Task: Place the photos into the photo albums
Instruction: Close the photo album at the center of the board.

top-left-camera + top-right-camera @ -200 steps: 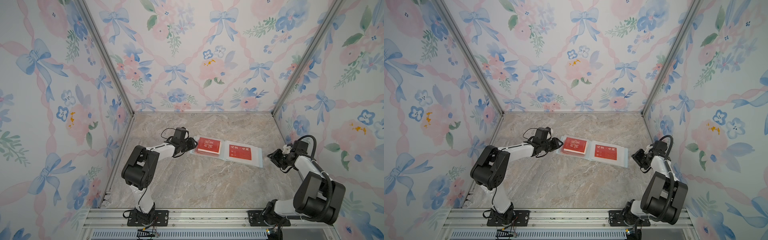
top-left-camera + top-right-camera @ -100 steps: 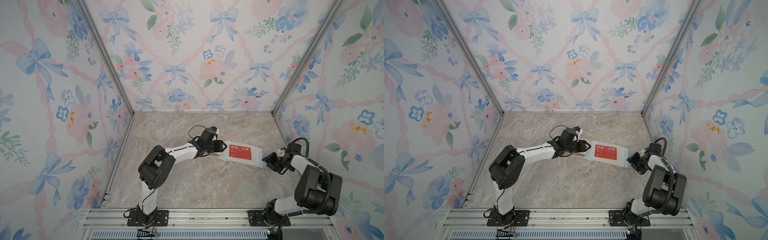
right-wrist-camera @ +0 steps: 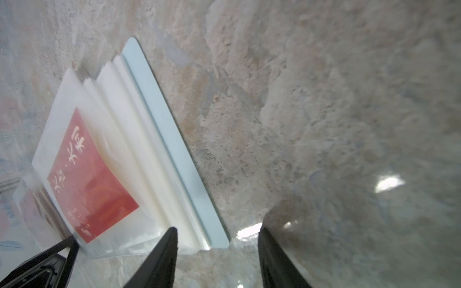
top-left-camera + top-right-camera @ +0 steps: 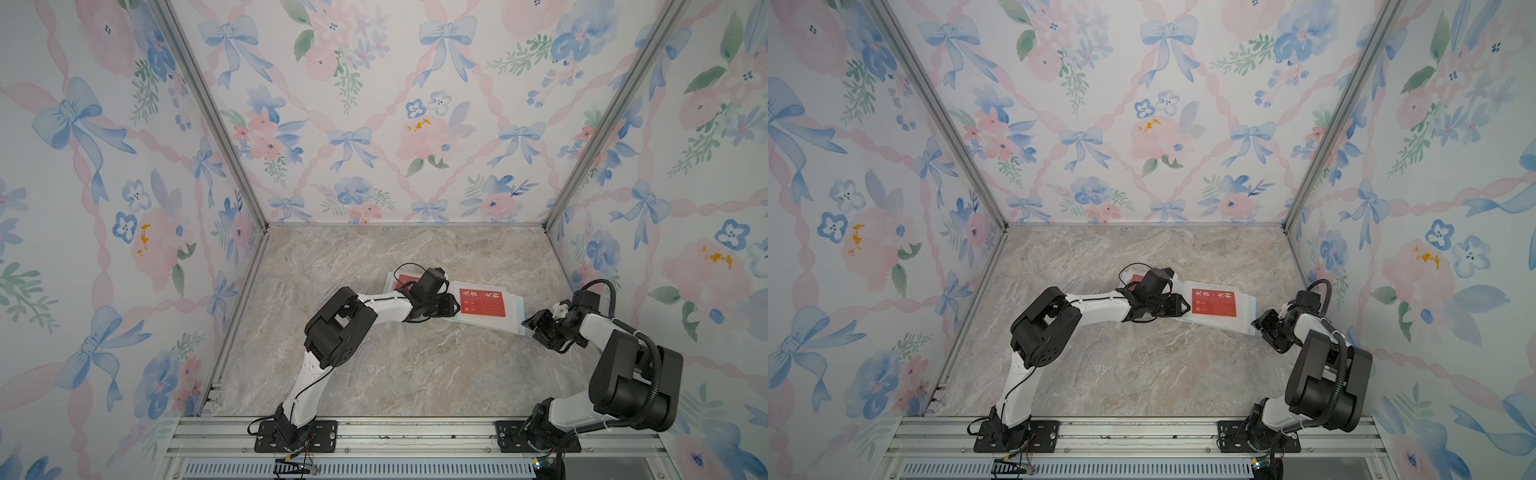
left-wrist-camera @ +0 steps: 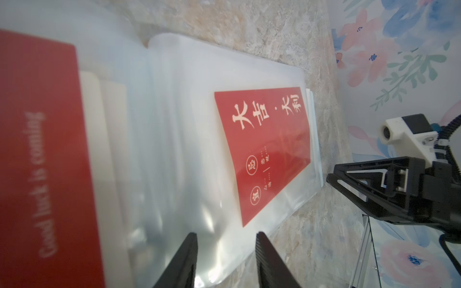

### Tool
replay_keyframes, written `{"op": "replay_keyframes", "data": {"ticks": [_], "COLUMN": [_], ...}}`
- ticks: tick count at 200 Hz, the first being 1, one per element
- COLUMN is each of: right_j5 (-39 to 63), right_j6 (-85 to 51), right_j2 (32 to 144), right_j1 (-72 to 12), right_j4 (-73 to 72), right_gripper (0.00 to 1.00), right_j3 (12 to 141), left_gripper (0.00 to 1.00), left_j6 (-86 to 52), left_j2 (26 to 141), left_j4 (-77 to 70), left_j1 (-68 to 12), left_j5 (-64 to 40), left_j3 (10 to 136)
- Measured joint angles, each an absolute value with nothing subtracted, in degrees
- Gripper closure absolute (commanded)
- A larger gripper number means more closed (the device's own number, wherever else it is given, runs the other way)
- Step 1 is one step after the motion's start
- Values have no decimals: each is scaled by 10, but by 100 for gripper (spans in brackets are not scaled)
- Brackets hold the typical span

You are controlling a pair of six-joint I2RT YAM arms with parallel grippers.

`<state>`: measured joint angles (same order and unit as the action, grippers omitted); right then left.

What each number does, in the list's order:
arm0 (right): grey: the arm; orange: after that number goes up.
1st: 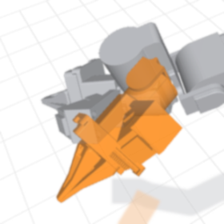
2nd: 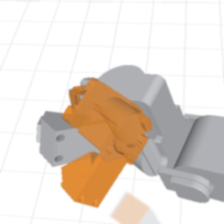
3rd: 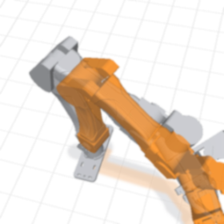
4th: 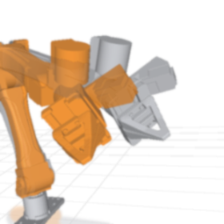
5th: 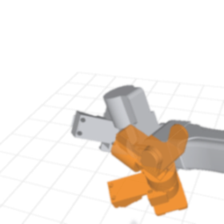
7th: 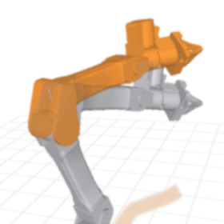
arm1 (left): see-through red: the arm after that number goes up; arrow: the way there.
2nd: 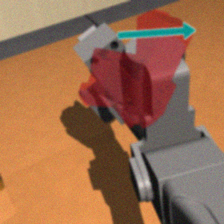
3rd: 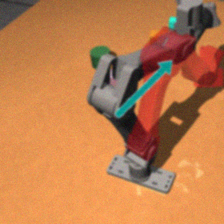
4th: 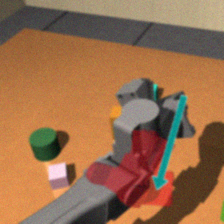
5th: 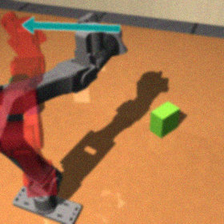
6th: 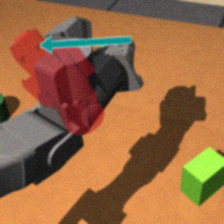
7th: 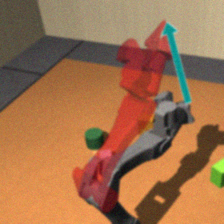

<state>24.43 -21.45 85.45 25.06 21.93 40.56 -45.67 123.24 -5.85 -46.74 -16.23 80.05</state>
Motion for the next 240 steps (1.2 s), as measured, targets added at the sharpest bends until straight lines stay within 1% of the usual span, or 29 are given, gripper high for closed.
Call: {"op": "replay_keyframes", "data": {"ticks": [67, 146, 186, 240], "right_j5": [300, 358, 378, 390], "right_j6": [-239, -251, -258, -273], "right_j2": [885, 893, 863, 782], "right_j1": [238, 235, 228, 207], "right_j4": [139, 83, 84, 67], "right_gripper": [47, 48, 48, 47], "right_j3": [402, 380, 352, 349], "left_gripper": [59, 59, 59, 60], "left_j6": [-457, -457, -457, -457], "left_j2": [1234, 1246, 1251, 1251], "left_j4": [-58, -64, -72, -72], "left_j1": [-467, -464, -464, -464], "left_j5": [-156, -163, -170, -172], "left_j3": [793, 800, 803, 803]}}
